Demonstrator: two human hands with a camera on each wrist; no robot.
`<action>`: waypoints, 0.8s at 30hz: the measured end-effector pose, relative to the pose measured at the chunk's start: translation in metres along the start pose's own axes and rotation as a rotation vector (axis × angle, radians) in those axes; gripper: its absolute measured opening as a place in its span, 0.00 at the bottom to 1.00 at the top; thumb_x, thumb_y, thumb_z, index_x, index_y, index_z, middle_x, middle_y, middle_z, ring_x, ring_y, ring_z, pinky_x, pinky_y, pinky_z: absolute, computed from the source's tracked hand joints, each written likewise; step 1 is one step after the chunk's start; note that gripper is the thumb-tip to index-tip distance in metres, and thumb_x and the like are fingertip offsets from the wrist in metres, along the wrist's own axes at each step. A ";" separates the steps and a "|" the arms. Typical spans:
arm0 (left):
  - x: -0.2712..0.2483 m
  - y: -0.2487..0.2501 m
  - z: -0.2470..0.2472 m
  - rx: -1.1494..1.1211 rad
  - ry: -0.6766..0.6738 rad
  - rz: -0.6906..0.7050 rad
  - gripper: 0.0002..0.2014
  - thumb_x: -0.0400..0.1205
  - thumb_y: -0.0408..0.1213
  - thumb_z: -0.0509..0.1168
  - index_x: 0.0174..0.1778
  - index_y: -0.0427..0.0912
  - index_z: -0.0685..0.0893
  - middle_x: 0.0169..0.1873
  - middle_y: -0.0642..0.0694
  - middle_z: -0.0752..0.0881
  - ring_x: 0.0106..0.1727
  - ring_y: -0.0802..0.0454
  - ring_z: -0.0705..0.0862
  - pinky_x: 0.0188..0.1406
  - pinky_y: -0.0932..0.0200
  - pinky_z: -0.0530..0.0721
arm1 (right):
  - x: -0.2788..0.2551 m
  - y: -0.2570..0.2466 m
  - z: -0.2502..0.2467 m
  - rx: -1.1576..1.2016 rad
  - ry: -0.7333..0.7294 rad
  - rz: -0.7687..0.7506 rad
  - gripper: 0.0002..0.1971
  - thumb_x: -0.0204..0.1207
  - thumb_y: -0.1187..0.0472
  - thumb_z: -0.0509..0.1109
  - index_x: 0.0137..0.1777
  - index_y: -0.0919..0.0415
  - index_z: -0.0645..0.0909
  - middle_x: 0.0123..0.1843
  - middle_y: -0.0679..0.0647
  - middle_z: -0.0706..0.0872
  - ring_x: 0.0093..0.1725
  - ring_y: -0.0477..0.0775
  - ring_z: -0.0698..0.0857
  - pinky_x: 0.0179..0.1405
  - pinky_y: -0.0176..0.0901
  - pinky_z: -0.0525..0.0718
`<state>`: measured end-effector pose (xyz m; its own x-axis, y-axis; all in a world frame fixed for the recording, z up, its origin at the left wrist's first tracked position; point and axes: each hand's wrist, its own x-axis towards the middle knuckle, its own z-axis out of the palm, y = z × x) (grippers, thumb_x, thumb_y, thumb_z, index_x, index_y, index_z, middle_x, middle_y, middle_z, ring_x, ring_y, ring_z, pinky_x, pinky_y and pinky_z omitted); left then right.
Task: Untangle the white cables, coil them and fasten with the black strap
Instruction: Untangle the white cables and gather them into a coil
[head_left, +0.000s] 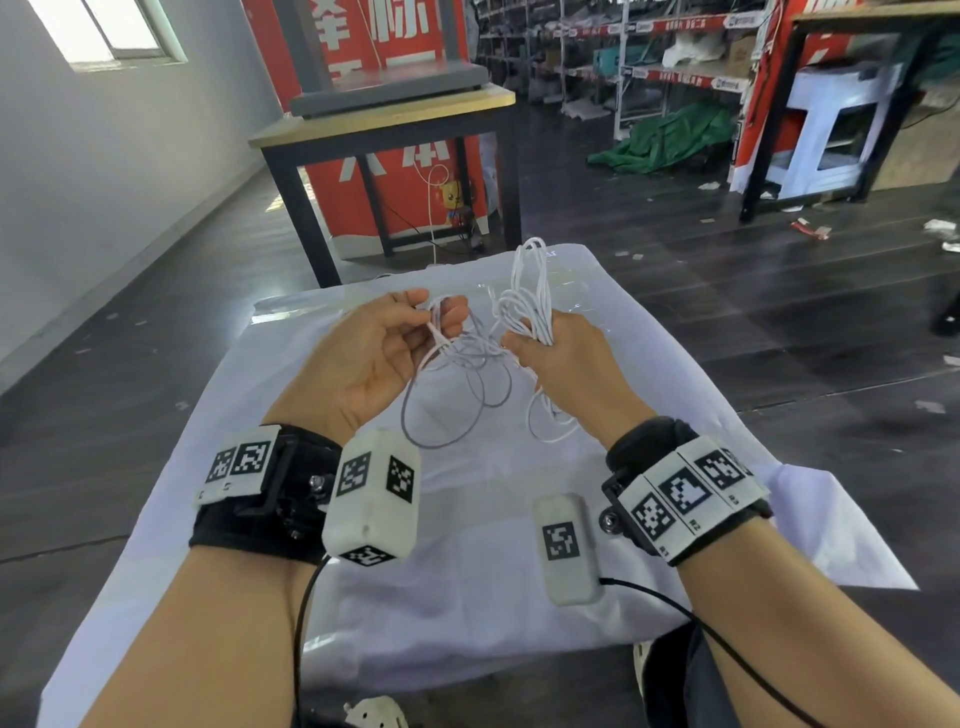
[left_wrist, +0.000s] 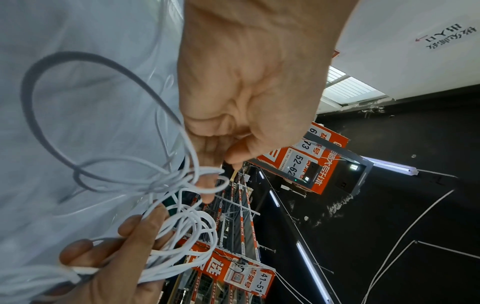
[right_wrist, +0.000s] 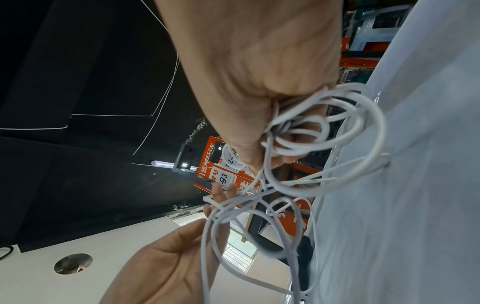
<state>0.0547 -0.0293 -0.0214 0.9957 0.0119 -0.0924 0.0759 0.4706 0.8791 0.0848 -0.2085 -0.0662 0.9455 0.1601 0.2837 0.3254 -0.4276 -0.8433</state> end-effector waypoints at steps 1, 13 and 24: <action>-0.002 0.001 0.001 -0.007 -0.025 -0.011 0.11 0.83 0.19 0.50 0.51 0.35 0.75 0.56 0.29 0.87 0.50 0.42 0.90 0.50 0.55 0.89 | 0.000 0.000 0.000 0.006 -0.001 0.007 0.14 0.80 0.54 0.67 0.47 0.67 0.84 0.34 0.57 0.83 0.36 0.56 0.81 0.44 0.55 0.83; -0.002 -0.012 0.009 0.245 0.023 -0.004 0.13 0.84 0.38 0.62 0.54 0.31 0.83 0.47 0.41 0.91 0.33 0.58 0.88 0.35 0.68 0.87 | -0.001 -0.002 0.002 0.110 -0.003 0.042 0.12 0.79 0.56 0.68 0.51 0.65 0.85 0.35 0.53 0.85 0.34 0.53 0.82 0.47 0.57 0.86; -0.005 -0.010 0.009 0.201 0.011 -0.082 0.15 0.73 0.34 0.67 0.55 0.34 0.86 0.54 0.40 0.87 0.30 0.59 0.87 0.26 0.71 0.85 | 0.000 0.002 0.001 0.155 0.001 0.043 0.08 0.81 0.55 0.66 0.48 0.58 0.84 0.34 0.45 0.84 0.31 0.44 0.81 0.37 0.39 0.84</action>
<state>0.0498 -0.0425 -0.0256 0.9852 -0.0090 -0.1712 0.1666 0.2849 0.9440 0.0853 -0.2081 -0.0681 0.9585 0.1439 0.2460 0.2787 -0.2921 -0.9149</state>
